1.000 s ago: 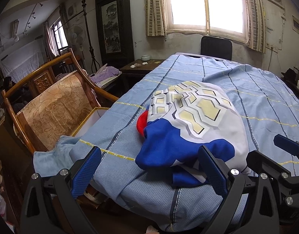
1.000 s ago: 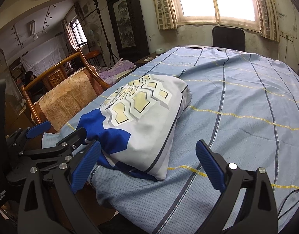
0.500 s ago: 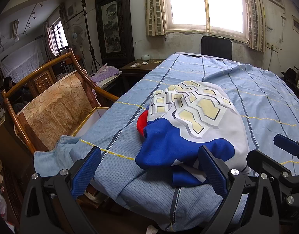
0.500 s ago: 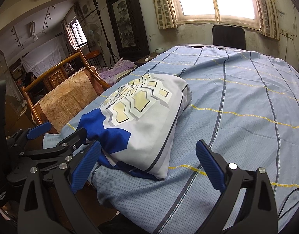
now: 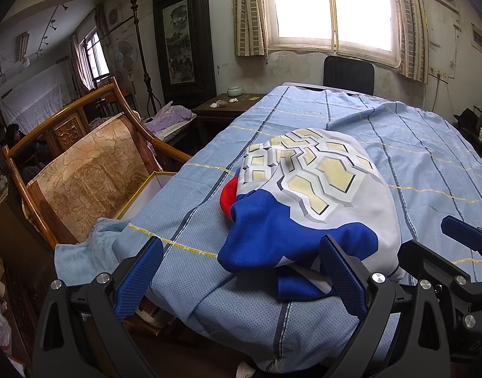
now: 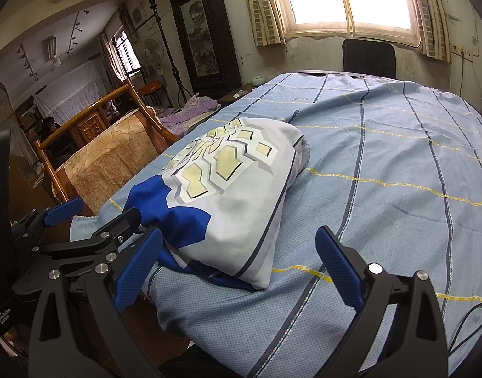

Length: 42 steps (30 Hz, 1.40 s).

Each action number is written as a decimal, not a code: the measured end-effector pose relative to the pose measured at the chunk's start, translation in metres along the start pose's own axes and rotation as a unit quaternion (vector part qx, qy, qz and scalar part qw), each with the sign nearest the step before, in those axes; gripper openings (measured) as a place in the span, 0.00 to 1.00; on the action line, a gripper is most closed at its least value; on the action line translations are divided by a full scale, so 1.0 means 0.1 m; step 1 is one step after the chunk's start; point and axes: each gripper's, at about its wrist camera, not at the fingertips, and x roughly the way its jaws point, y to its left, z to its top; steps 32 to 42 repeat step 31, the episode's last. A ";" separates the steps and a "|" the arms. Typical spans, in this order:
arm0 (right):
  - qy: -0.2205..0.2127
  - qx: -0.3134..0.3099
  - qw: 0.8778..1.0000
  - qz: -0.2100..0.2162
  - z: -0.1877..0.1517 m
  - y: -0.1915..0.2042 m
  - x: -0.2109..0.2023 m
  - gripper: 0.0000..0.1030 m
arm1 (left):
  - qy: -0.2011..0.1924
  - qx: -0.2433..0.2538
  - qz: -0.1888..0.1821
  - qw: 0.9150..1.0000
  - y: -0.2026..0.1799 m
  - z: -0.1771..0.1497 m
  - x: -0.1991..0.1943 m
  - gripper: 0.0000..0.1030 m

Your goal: Fold large clothes

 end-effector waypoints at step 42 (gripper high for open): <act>-0.002 0.002 1.000 0.000 0.00 0.02 -0.03 0.92 | 0.008 0.004 -0.002 1.000 0.02 0.01 0.00 0.96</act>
